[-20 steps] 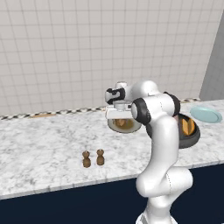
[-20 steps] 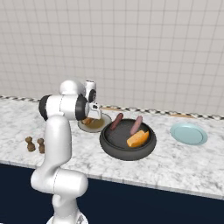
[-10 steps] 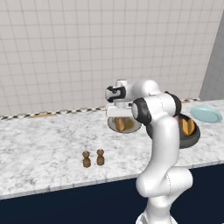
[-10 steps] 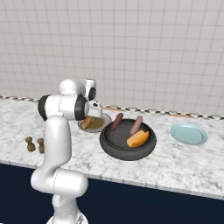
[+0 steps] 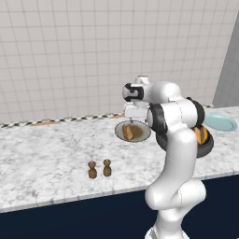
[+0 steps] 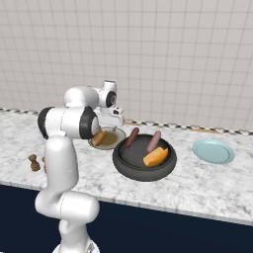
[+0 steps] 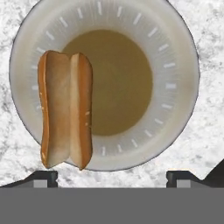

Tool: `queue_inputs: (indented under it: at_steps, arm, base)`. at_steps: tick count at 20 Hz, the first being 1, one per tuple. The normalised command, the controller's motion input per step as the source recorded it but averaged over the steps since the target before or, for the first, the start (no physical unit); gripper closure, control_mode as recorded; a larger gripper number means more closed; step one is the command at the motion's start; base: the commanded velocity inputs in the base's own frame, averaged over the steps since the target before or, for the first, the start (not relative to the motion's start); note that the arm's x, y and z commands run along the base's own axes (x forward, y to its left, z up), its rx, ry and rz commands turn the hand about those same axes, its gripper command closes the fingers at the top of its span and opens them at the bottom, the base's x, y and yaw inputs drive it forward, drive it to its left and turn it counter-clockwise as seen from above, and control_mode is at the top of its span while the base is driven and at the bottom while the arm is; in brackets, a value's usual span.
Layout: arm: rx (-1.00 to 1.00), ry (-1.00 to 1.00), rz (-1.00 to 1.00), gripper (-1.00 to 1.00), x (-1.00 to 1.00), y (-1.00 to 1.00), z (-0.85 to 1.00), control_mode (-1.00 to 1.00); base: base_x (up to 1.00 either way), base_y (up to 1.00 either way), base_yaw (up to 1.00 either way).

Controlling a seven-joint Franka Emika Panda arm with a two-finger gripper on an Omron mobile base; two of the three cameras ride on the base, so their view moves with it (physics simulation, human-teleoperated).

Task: Place one bun and one sausage from the bowl on each plate.

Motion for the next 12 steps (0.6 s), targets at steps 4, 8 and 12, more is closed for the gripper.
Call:
queue_inputs:
  at_steps: [4,8,12]
  arm:
    - [0.0,-0.07,0.0,-1.0,-0.2,-0.69,0.17,-1.0]
    - [0.0,-0.09,0.0,-1.0,-0.22,-0.73,0.09,-1.0]
    - [0.0,-0.09,0.0,-1.0,-0.03,-0.84,0.0,-1.0]
  base:
    - [0.0,0.0,0.0]
    - [0.0,0.0,0.0]
    - [0.0,0.0,0.0]
